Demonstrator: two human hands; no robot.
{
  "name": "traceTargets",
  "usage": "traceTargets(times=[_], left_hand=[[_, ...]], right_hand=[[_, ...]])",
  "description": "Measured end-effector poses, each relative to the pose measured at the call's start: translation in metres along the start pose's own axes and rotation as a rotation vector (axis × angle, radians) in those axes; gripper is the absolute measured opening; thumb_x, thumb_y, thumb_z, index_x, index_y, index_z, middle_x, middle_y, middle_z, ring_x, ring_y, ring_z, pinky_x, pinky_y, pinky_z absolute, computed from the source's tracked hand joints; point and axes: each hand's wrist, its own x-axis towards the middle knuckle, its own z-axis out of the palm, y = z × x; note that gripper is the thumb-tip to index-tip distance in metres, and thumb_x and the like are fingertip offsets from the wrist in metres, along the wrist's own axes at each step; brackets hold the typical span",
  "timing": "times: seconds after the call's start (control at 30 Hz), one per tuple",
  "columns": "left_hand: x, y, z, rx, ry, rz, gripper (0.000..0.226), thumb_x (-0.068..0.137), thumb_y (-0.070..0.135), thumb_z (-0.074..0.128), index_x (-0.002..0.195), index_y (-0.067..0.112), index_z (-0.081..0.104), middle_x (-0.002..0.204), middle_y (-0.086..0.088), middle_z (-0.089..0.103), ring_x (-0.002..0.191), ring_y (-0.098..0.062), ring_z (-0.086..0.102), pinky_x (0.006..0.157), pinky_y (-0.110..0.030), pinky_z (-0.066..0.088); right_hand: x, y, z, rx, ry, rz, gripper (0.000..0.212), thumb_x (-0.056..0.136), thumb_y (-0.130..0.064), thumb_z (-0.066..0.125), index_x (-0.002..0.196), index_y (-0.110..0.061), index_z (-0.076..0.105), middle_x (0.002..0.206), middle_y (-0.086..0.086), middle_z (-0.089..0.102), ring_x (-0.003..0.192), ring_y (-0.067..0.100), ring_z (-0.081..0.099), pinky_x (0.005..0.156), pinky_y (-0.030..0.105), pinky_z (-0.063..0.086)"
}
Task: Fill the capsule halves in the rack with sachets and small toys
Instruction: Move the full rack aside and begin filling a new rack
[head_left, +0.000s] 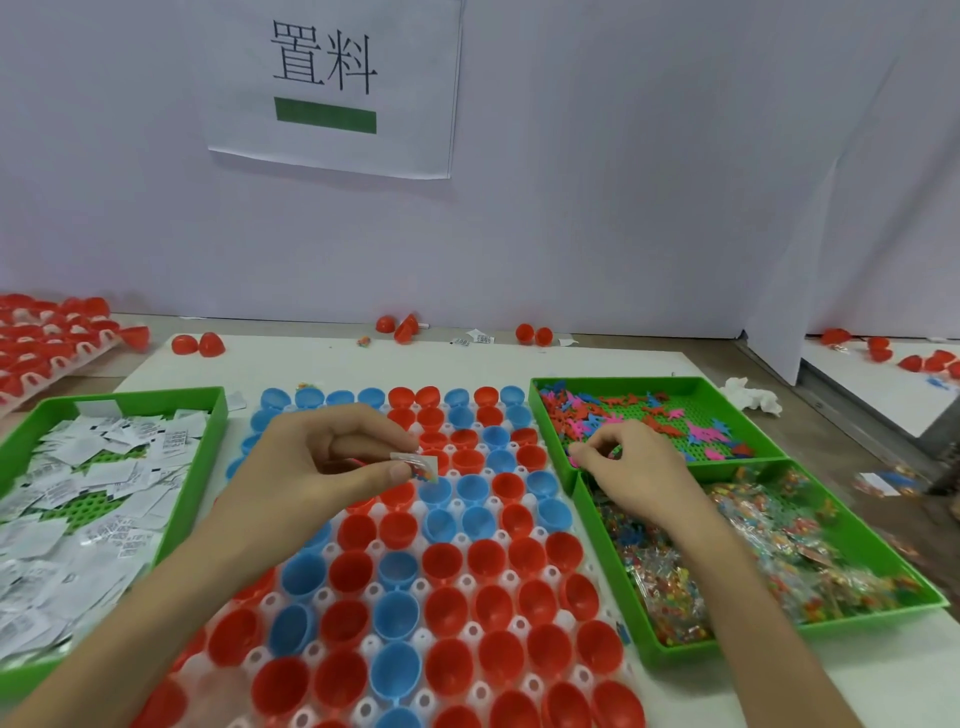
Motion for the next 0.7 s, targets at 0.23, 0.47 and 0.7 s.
traceTargets(times=[0.23, 0.47, 0.7], left_hand=[[0.0018, 0.0005, -0.0037, -0.062, 0.022, 0.018, 0.014, 0.068, 0.008, 0.076, 0.081, 0.014, 0.077, 0.081, -0.008, 0.078, 0.079, -0.019, 0.076, 0.07, -0.016, 0.058], [0.0011, 0.0018, -0.0023, -0.071, 0.009, 0.017, 0.017, 0.068, 0.01, 0.076, 0.083, 0.019, 0.077, 0.08, -0.006, 0.078, 0.079, -0.016, 0.076, 0.069, -0.013, 0.056], [0.0018, 0.0006, -0.0053, -0.035, -0.004, 0.028, 0.012, 0.071, 0.007, 0.075, 0.084, 0.008, 0.075, 0.082, -0.009, 0.078, 0.083, -0.021, 0.076, 0.076, -0.022, 0.059]], right_hand=[[-0.001, -0.0006, -0.0018, 0.035, -0.03, 0.014, 0.028, 0.089, -0.047, 0.069, 0.07, -0.026, 0.069, 0.084, -0.011, 0.068, 0.093, 0.011, 0.059, 0.101, 0.049, 0.041], [-0.0015, 0.0007, -0.0047, 0.085, -0.048, -0.008, 0.037, 0.092, -0.052, 0.062, 0.071, -0.023, 0.072, 0.072, -0.01, 0.065, 0.08, 0.01, 0.058, 0.097, 0.048, 0.043], [-0.0047, -0.0026, -0.002, 0.026, -0.066, -0.079, 0.021, 0.087, -0.043, 0.073, 0.071, -0.031, 0.064, 0.088, -0.012, 0.066, 0.098, 0.017, 0.06, 0.101, 0.053, 0.043]])
